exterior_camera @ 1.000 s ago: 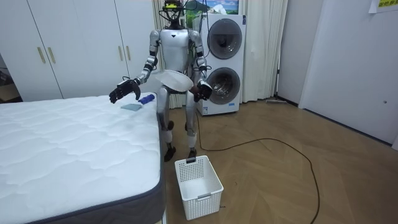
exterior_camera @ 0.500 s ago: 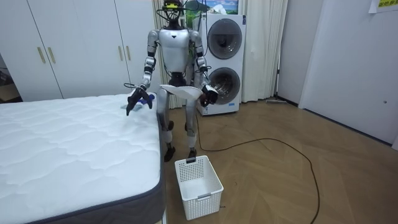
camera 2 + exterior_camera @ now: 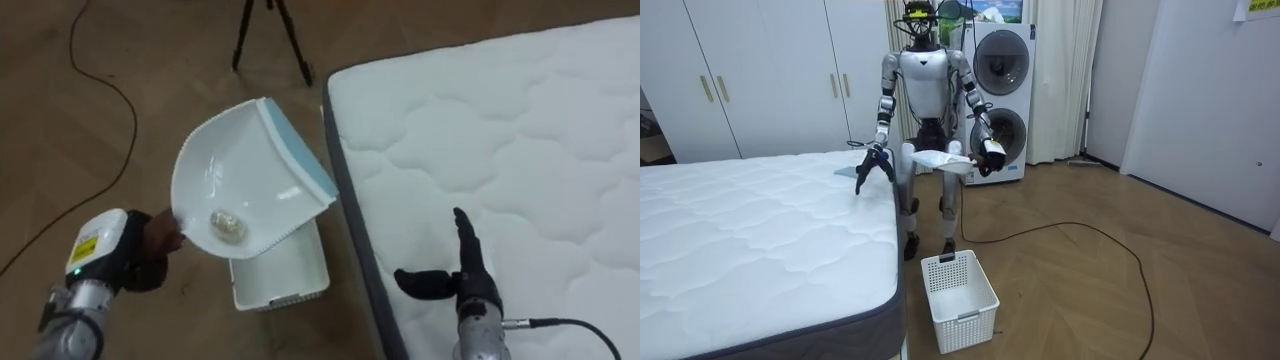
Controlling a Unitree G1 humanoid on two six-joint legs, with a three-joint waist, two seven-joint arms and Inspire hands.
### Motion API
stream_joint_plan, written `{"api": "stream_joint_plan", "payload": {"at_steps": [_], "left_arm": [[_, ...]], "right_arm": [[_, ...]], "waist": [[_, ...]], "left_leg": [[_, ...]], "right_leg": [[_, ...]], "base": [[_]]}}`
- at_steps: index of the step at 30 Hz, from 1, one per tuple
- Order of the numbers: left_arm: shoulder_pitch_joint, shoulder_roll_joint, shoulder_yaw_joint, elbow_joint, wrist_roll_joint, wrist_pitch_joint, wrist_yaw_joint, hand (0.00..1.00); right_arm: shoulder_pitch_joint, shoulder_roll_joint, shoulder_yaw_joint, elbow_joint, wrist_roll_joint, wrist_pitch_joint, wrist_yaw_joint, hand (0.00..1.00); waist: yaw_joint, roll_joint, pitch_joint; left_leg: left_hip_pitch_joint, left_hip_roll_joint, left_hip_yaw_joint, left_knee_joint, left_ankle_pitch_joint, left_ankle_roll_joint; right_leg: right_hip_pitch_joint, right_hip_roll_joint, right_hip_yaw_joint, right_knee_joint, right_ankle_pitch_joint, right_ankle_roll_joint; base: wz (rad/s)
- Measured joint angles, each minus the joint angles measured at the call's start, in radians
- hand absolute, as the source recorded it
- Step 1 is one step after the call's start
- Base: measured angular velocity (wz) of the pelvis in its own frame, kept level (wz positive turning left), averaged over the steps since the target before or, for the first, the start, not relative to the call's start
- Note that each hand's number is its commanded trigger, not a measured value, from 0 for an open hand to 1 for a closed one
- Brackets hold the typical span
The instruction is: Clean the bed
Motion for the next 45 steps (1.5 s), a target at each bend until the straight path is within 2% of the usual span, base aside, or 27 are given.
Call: {"api": "stream_joint_plan", "payload": {"at_steps": [3, 4, 6, 7, 8, 9, 13, 15, 16, 20, 25, 28, 33, 39, 45], "left_arm": [[-0.062, 0.039, -0.013, 0.022, -0.001, -0.003, -0.04, 1.0], [-0.069, 0.051, -0.017, 0.023, 0.001, -0.003, -0.045, 1.0], [-0.093, 0.095, -0.05, 0.024, 0.003, -0.002, -0.078, 1.0], [-0.093, 0.101, -0.055, 0.024, 0.003, -0.002, -0.083, 1.0], [-0.093, 0.106, -0.06, 0.024, 0.004, 0.0, -0.095, 1.0], [-0.093, 0.106, -0.063, 0.027, 0.011, 0.003, -0.108, 1.0], [-0.114, 0.125, -0.068, 0.08, 0.035, 0.008, -0.14, 1.0], [-0.127, 0.157, -0.09, 0.099, 0.045, 0.034, -0.15, 1.0], [-0.127, 0.164, -0.096, 0.099, 0.052, 0.04, -0.153, 1.0], [-0.134, 0.228, -0.136, 0.097, 0.064, 0.056, -0.189, 1.0], [-0.141, 0.275, -0.189, 0.103, 0.064, 0.088, -0.215, 1.0], [-0.144, 0.283, -0.203, 0.11, 0.065, 0.112, -0.232, 1.0], [-0.202, 0.283, -0.268, 0.152, 0.071, 0.151, -0.281, 1.0], [-0.243, 0.284, -0.27, 0.207, 0.05, 0.172, -0.308, 1.0], [-0.249, 0.286, -0.27, 0.272, 0.039, 0.198, -0.354, 1.0]], "right_arm": [[-0.028, -0.006, 0.0, 0.046, -0.059, 0.0, 0.007, 0.0], [-0.034, -0.008, 0.0, 0.047, -0.064, 0.0, 0.007, 0.0], [-0.051, -0.011, 0.001, 0.05, -0.063, 0.0, 0.006, 0.0], [-0.056, -0.012, 0.001, 0.053, -0.063, 0.0, 0.005, 0.0], [-0.061, -0.016, 0.001, 0.053, -0.064, 0.001, 0.0, 0.0], [-0.06, -0.021, 0.001, 0.053, -0.066, 0.002, -0.007, 0.0], [-0.058, -0.025, 0.002, 0.053, -0.092, 0.005, -0.003, 0.0], [-0.057, -0.036, 0.02, 0.054, -0.092, 0.005, -0.005, 0.0], [-0.055, -0.04, 0.029, 0.054, -0.094, 0.005, -0.005, 0.0], [-0.068, -0.055, 0.079, 0.053, -0.09, 0.005, -0.02, 0.0], [-0.076, -0.055, 0.107, 0.05, -0.101, 0.005, -0.047, 0.0], [-0.078, -0.058, 0.114, 0.034, -0.102, 0.004, -0.058, 0.0], [-0.058, -0.089, 0.129, -0.004, -0.102, 0.004, -0.071, 0.0], [-0.045, -0.089, 0.132, -0.044, -0.102, 0.022, -0.086, 0.0], [-0.038, -0.09, 0.155, -0.077, -0.1, 0.049, -0.106, 0.0]], "waist": [[-0.021, 0.004, -0.0002], [-0.025, 0.006, 0.0009], [-0.032, 0.013, 0.002], [-0.032, 0.017, 0.0027], [-0.032, 0.028, 0.0055], [-0.032, 0.04, 0.005], [-0.036, 0.044, 0.0055], [-0.042, 0.049, 0.006], [-0.044, 0.05, 0.0059], [-0.058, 0.054, 0.0052], [-0.083, 0.069, 0.009], [-0.095, 0.081, 0.0085], [-0.096, 0.108, 0.0085], [-0.097, 0.115, 0.0062], [-0.102, 0.113, 0.0061]], "left_leg": [[-0.022, -0.01, -0.026, 0.0, 0.008, -0.006], [-0.032, -0.01, -0.032, 0.0, 0.012, -0.009], [-0.081, -0.009, -0.048, 0.003, 0.03, -0.025], [-0.093, -0.005, -0.042, 0.006, 0.031, -0.028], [-0.115, -0.004, -0.043, 0.012, 0.033, -0.031], [-0.13, -0.004, -0.049, 0.012, 0.037, -0.038], [-0.152, -0.006, -0.051, 0.015, 0.043, -0.047], [-0.161, -0.006, -0.055, 0.011, 0.049, -0.055], [-0.161, -0.006, -0.056, 0.009, 0.05, -0.056], [-0.191, -0.006, -0.05, 0.005, 0.06, -0.059], [-0.211, -0.011, -0.057, 0.004, 0.062, -0.058], [-0.221, -0.012, -0.06, -0.005, 0.066, -0.059], [-0.227, -0.015, -0.053, -0.012, 0.067, -0.057], [-0.246, -0.014, -0.044, -0.018, 0.072, -0.058], [-0.25, -0.014, -0.04, -0.013, 0.072, -0.058]], "right_leg": [[-0.017, 0.013, 0.042, -0.01, -0.005, 0.001], [-0.025, 0.015, 0.044, -0.011, -0.005, 0.001], [-0.041, 0.024, 0.038, -0.041, -0.004, 0.002], [-0.046, 0.026, 0.03, -0.049, -0.005, 0.004], [-0.058, 0.027, 0.009, -0.052, -0.006, 0.004], [-0.069, 0.029, -0.003, -0.053, -0.007, 0.003], [-0.112, 0.019, -0.004, 0.005, -0.035, -0.006], [-0.126, 0.02, -0.005, 0.014, -0.038, -0.01], [-0.126, 0.021, -0.005, 0.014, -0.039, -0.011], [-0.168, 0.019, 0.005, 0.03, -0.042, -0.012], [-0.187, 0.016, 0.005, 0.03, -0.042, -0.011], [-0.202, 0.014, 0.005, 0.031, -0.042, -0.011], [-0.215, 0.009, 0.012, 0.037, -0.043, -0.01], [-0.245, 0.008, 0.021, 0.05, -0.044, -0.011], [-0.247, 0.007, 0.02, 0.051, -0.046, -0.01]], "base": [[0.28], [0.27], [0.25], [0.14], [0.2], [0.19], [0.13], [0.06], [0.05], [-0.02], [0.03], [0.03], [-0.03], [-0.03], [0.0]]}}
